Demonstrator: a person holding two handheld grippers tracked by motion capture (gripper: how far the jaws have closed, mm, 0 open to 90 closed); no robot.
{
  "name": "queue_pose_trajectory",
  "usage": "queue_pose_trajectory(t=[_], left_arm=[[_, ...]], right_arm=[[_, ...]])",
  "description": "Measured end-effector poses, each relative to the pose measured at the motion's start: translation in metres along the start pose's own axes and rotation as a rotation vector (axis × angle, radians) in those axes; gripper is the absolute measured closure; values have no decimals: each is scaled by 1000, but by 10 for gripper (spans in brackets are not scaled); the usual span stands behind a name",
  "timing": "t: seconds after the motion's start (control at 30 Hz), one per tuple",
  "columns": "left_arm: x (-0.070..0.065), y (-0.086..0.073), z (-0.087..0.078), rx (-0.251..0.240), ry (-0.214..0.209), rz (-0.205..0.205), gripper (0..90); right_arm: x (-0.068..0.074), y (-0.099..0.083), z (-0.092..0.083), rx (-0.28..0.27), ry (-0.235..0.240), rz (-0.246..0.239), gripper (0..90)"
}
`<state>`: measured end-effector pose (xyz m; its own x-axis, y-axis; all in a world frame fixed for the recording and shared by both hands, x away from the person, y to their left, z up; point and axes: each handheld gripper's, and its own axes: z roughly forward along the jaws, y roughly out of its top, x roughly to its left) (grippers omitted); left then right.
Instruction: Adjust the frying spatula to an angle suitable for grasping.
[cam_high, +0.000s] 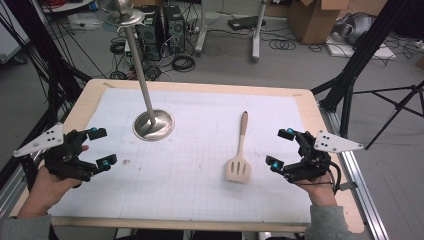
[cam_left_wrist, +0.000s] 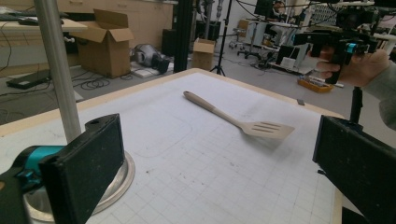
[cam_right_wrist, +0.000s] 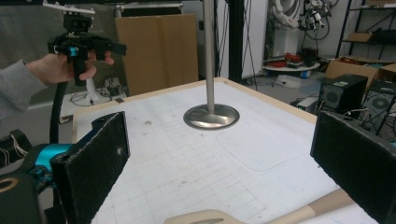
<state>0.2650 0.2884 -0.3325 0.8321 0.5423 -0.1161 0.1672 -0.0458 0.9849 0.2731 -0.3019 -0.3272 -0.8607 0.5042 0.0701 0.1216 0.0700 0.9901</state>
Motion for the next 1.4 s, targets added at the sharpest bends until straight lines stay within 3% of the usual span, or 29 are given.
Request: queue_pose_trajectory(t=[0.17,0.33,0.57,0.7,0.93,1.1,1.17,1.4], left_arm=[[-3,-2,-2,4,12,0,25],[-4,-3,-3,2,13,-2,25],[-1,-7,1,10,5,-5,25],[-1,-9,3,14,12,-6,25],[0,-10,6,20,16,-7,25],[1,-13,5,25,18,-12,25],[2,-15,5,29,23,-15,25],[3,-17,6,37,26,-19,25]], right_arm=[[-3,-2,-1,-15,-21,28,36],[-3,-3,4,-9,-28,17,36],[-10,-7,18,48,-50,20,36],[-14,-7,25,41,-77,37,37],[-20,-12,40,36,-35,54,53],[-25,-16,48,66,-30,53,157],[-29,-19,52,87,-52,57,179],[-43,-27,59,137,-85,75,421]])
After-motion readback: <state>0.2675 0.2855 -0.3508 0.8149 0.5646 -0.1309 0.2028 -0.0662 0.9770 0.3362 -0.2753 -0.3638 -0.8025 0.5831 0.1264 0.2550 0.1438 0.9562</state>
